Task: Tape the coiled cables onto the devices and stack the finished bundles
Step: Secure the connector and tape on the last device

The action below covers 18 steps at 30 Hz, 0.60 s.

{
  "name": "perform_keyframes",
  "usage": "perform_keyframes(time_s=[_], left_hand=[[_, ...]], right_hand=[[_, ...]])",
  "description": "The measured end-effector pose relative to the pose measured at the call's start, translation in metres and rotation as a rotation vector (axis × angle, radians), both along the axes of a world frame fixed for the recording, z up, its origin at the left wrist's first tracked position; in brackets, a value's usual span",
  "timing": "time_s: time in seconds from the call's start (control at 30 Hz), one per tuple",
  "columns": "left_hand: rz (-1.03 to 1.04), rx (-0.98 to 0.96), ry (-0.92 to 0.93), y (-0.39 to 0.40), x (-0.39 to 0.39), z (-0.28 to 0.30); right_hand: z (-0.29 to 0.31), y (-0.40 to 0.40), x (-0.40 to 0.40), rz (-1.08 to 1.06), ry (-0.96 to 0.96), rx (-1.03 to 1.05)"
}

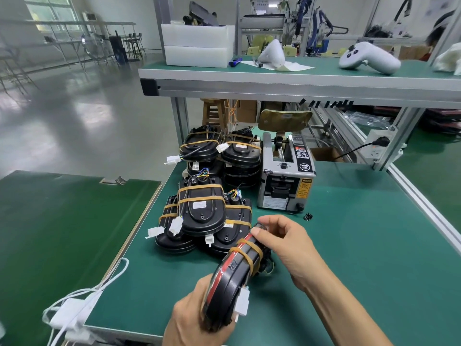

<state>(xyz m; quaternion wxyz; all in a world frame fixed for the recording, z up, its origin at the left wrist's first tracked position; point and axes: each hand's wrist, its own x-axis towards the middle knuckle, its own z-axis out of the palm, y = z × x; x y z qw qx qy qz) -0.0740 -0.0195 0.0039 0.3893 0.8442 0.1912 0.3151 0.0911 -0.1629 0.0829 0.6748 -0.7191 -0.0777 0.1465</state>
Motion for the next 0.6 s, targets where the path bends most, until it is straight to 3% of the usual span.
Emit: perform_keyframes(time_s=[0.17,0.3,0.37,0.47,0.6], left_hand=[[0.013,-0.007,0.021,0.002,-0.002,0.004],[-0.285,-0.039,0.144,0.02,-0.002,0.004],[-0.421,0.075,0.191,0.026,-0.003,0.002],[-0.216,0.166,0.066,0.004,0.002,0.023],[-0.253,0.233,0.076,-0.002,0.001,0.025]], right_hand=[[0.005,-0.006,0.001,0.089,0.012,-0.066],[-0.002,-0.003,-0.01,0.256,0.011,-0.12],[-0.002,-0.004,-0.014,0.239,-0.045,-0.126],[0.003,-0.011,-0.016,0.197,-0.157,-0.132],[0.008,-0.015,-0.019,0.158,-0.283,-0.197]])
